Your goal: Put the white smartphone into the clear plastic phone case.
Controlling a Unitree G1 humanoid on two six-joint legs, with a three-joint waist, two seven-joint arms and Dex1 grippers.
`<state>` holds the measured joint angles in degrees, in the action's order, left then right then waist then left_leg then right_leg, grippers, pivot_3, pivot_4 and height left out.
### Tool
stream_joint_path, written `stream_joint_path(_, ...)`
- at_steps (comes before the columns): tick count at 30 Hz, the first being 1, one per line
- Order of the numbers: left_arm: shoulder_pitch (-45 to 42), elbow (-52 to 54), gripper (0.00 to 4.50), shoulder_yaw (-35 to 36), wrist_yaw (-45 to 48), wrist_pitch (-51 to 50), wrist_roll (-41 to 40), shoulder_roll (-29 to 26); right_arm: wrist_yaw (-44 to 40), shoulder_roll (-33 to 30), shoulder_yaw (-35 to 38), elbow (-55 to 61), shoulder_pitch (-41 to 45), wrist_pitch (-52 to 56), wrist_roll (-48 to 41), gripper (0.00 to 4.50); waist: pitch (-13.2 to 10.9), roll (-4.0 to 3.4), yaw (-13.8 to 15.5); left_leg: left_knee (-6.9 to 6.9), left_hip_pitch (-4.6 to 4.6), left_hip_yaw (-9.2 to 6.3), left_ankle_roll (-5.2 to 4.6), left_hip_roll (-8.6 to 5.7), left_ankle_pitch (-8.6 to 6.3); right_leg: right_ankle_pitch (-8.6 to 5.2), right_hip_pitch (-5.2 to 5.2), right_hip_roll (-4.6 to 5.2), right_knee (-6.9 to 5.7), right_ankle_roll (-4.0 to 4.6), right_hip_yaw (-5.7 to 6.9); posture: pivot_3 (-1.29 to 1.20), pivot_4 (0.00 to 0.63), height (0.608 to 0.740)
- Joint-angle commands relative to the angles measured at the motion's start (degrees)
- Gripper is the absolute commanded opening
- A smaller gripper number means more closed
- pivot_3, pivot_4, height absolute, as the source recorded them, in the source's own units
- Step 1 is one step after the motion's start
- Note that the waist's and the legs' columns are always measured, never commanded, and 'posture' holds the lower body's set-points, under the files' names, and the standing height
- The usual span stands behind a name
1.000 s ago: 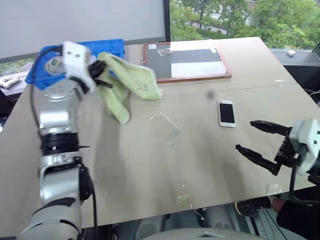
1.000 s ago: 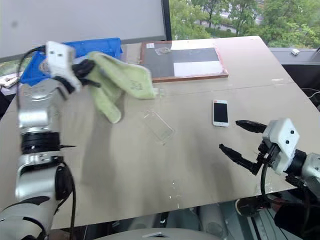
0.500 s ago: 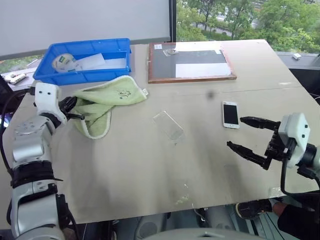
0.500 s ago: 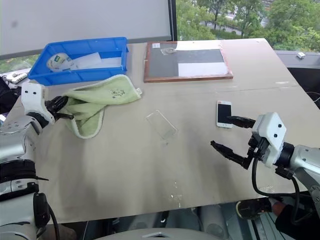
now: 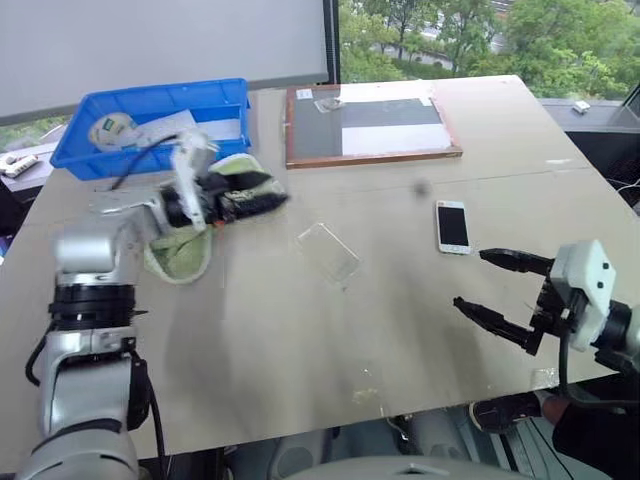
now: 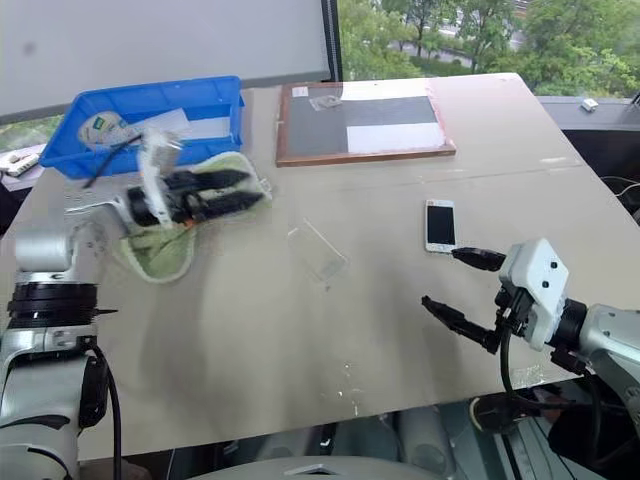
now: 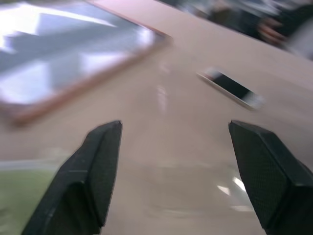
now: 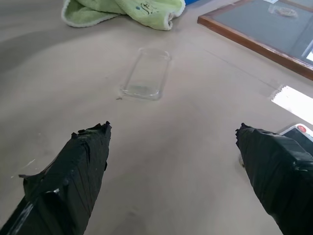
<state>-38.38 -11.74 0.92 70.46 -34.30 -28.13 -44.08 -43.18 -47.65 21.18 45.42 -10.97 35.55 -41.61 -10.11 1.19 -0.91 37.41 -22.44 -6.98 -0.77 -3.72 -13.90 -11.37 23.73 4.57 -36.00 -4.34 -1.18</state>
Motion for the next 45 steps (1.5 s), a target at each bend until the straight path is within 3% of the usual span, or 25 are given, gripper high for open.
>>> stream_joint_path(1,-1.9,-2.8,3.62,-9.4,11.2,12.2,7.5,-0.1,0.0,-0.5,2.3,2.9,-1.0,-0.5,-1.0,4.50,0.0,-0.01,0.0,-0.02,0.02,0.03,0.00,0.01,0.00,0.00,0.00,-0.01,-0.01,0.01,-0.03,0.00,0.150,0.740)
stream_joint_path(6,-7.3,-17.6,3.62,-17.2,18.7,30.9,16.9,4.2,-0.3,-0.2,4.8,5.3,-4.5,-1.2,-1.1,4.50,0.0,-0.01,0.5,0.01,-0.02,0.04,-0.01,0.01,0.00,0.01,-0.01,0.00,0.01,0.02,-0.03,0.00,0.150,0.740)
stream_joint_path(12,-16.2,-40.2,3.62,-21.6,19.5,51.4,26.9,10.6,0.9,-0.7,7.1,7.2,-7.6,-0.3,0.1,4.50,0.0,0.01,1.0,0.06,-0.12,0.00,-0.02,-0.04,0.00,0.01,0.00,0.02,0.05,0.01,0.01,0.00,0.150,0.740)
stream_joint_path(15,-18.1,-46.9,2.46,-22.5,20.4,57.3,30.1,12.2,1.9,-0.8,7.9,8.4,-8.2,0.6,-0.9,4.50,0.0,0.00,0.9,0.06,-0.11,0.02,-0.03,-0.05,-0.01,0.01,0.01,0.03,0.05,0.00,0.00,0.00,0.150,0.740)
stream_joint_path(19,-16.1,-45.3,0.95,-20.9,21.1,53.7,29.1,12.8,3.7,-0.3,9.0,9.7,-9.5,1.8,-1.3,4.50,0.0,0.01,0.6,0.06,-0.11,0.00,-0.03,-0.03,-0.01,0.00,0.00,0.02,0.04,-0.01,0.01,0.00,0.150,0.740)
stream_joint_path(21,-12.4,-37.9,0.09,-20.9,18.9,47.5,29.4,12.1,6.4,0.3,8.9,9.9,-9.6,2.7,0.1,4.50,0.0,0.00,0.4,0.06,-0.08,-0.02,-0.04,-0.03,-0.01,0.00,-0.03,0.02,0.02,-0.02,0.02,0.00,0.150,0.740)
stream_joint_path(26,0.6,-4.1,0.04,-18.1,11.4,19.0,25.4,10.9,13.5,2.7,5.7,12.1,-9.0,5.5,0.5,4.50,0.1,-0.12,0.3,0.06,0.04,-0.18,-0.04,0.00,-0.01,-0.01,-0.06,0.03,-0.13,-0.02,-0.11,0.00,0.150,0.740)
stream_joint_path(30,4.9,9.8,0.04,-17.8,6.9,7.7,24.0,11.4,17.5,3.7,2.3,10.9,-5.9,7.5,0.6,4.50,0.1,-0.10,0.6,0.09,0.02,-0.29,-0.04,-0.02,-0.01,-0.07,-0.06,0.03,-0.13,-0.13,-0.09,0.00,0.150,0.740)
stream_joint_path(33,4.5,11.5,0.04,-18.4,3.6,2.6,23.5,13.5,19.1,3.8,-0.3,8.6,-2.6,8.5,1.9,4.50,0.1,-0.10,0.6,0.10,0.06,-0.24,-0.04,0.00,0.00,-0.13,-0.06,0.00,-0.15,-0.22,-0.07,0.00,0.150,0.740)
stream_joint_path(37,3.7,10.1,0.04,-21.3,1.7,3.1,25.0,14.3,23.1,2.0,-4.3,7.3,-0.2,10.6,8.6,4.50,0.1,-0.12,0.4,0.09,0.11,-0.02,-0.04,0.00,0.00,-0.15,-0.06,-0.02,-0.21,-0.24,-0.07,0.00,0.150,0.740)
stream_joint_path(45,3.4,7.2,0.04,-24.0,0.0,7.7,25.5,17.4,26.1,5.9,-6.1,6.8,4.3,15.6,7.1,4.50,0.1,-0.12,1.0,0.09,0.05,0.00,-0.04,-0.04,0.00,-0.04,-0.05,0.02,-0.15,-0.05,-0.09,0.00,0.150,0.740)
